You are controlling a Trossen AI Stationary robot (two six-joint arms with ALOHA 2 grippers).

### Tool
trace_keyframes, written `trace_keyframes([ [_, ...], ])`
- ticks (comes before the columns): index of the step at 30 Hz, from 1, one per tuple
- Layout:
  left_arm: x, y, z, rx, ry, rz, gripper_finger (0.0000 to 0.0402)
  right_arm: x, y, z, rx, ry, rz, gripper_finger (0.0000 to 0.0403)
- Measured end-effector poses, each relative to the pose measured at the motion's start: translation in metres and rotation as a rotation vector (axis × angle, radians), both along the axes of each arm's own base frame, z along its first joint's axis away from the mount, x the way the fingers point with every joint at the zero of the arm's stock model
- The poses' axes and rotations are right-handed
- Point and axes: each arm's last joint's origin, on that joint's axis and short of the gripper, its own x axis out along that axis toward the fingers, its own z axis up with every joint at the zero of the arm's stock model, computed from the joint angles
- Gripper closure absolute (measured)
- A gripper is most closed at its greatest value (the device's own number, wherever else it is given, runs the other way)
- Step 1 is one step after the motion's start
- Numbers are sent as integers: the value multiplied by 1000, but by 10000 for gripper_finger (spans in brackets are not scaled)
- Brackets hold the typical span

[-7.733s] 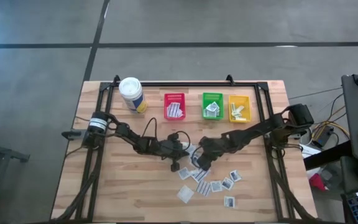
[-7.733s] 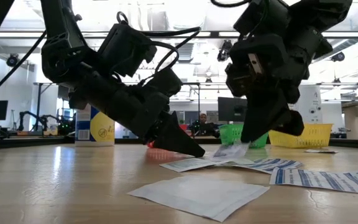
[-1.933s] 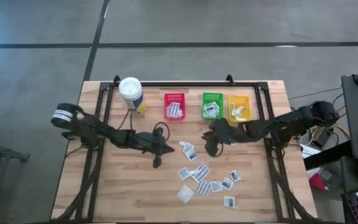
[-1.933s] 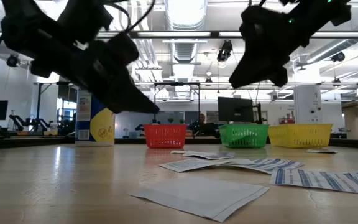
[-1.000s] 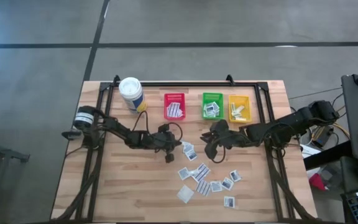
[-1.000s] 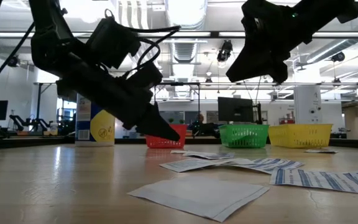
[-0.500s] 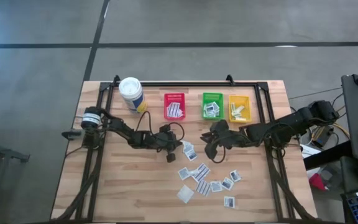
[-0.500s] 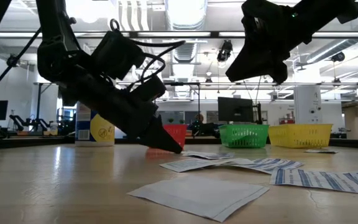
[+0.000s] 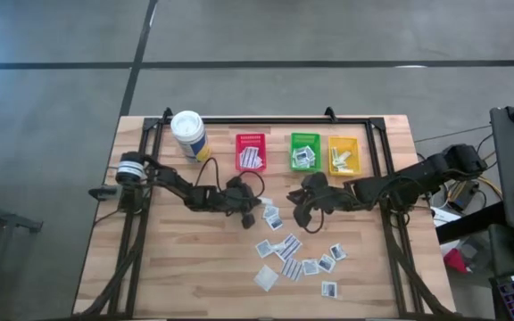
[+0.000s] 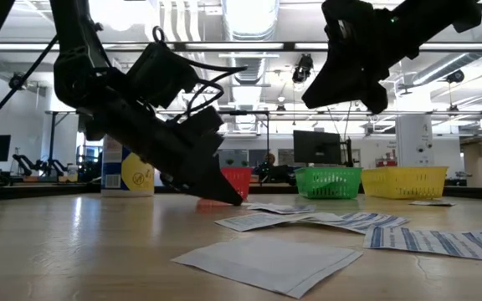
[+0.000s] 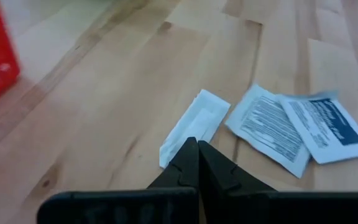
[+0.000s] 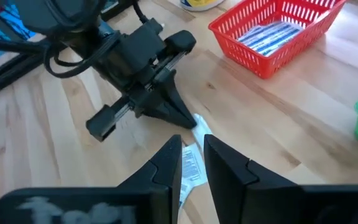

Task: Pick & Place First Aid Supplies
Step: Put the green bandage in the yellow bin

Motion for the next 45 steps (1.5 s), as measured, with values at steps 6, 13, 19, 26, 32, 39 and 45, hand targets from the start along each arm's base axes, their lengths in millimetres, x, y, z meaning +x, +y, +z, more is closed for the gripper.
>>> trace_keyframes([
  [6, -1, 0, -1, -112, -20, 81, 401, 6, 1, -17, 60, 38, -49, 339],
  [13, -3, -6, 9, -159, -44, 87, 401, 20, 10, -46, 108, 86, -46, 339],
  [19, -5, -8, 21, -144, -64, 56, 401, 34, 16, -64, 133, 71, -14, 339],
  [26, -4, -8, 25, -139, -82, 55, 401, 39, 17, -75, 133, 72, -16, 339],
  [32, -3, -8, 29, -130, -98, 50, 401, 43, 18, -69, 141, 51, -19, 339],
  [39, -6, -8, 36, -74, -83, 31, 401, 51, 19, -66, 118, 39, -13, 339],
  [45, -6, -8, 37, -38, -79, 19, 401, 54, 19, -66, 97, 35, -38, 339],
])
